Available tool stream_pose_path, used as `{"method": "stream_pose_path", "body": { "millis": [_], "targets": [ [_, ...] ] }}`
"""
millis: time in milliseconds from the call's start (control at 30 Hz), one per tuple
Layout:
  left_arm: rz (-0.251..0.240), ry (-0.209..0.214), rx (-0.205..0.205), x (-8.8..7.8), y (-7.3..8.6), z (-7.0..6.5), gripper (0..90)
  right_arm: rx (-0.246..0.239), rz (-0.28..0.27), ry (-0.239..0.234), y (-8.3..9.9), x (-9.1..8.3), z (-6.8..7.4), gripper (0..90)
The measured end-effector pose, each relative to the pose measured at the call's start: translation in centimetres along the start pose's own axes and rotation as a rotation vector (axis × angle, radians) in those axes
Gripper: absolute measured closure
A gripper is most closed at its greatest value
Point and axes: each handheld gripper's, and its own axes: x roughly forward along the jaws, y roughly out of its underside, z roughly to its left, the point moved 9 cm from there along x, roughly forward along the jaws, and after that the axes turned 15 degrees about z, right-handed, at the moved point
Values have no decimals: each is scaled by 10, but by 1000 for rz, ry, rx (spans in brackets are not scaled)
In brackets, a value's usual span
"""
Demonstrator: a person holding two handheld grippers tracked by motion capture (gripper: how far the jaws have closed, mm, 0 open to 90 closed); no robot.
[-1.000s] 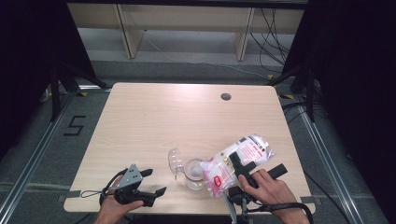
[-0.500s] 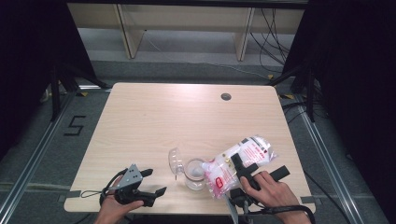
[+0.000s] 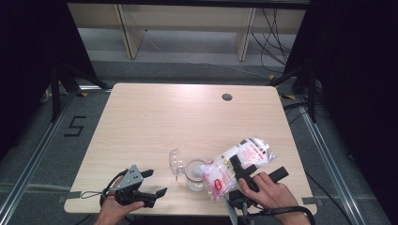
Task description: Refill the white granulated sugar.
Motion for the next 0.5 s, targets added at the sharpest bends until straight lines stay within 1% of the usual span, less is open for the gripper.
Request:
{"method": "stream_pose_path", "body": {
  "millis": [33,67,100,133,167,200,233,300,333,367,400,433,467,500],
  "targets": [
    [-1,-1,1,0,0,0,166,1,-6,-11,0,0,0,595],
    [-1,0,2,0,0,0,166,-1,-6,-10,-1,0,0,595],
    [1,-2,1,0,0,0,166,22,7,-9,0,-1,1,595],
    [7,-9,4,0,0,0,166,22,4,-19,-1,-1,1,596],
    [6,-8,4,0,0,0,166,25,4,-11,-1,-2,1,596],
    [5,-7,2,0,0,0,166,24,4,-12,-1,-1,1,596],
    [0,-3,2,0,0,0,166,-4,-10,-7,-2,0,-1,596],
    [0,0,2,0,0,0,166,-1,-11,-8,-2,0,-1,597],
    [-1,-3,1,0,0,0,166,1,-7,1,-2,-1,-1,597],
    [0,0,2,0,0,0,166,9,-6,-1,-2,-1,-1,598],
    [-1,0,2,0,0,0,167,29,1,-13,-2,-2,1,598],
    [-1,1,1,0,0,0,166,-1,-14,-7,-3,-1,-1,598],
    [-1,1,1,0,0,0,166,1,-11,5,-3,-1,-2,598],
    [-1,0,2,0,0,0,166,1,-11,6,-3,-1,-2,599]
  ]
}}
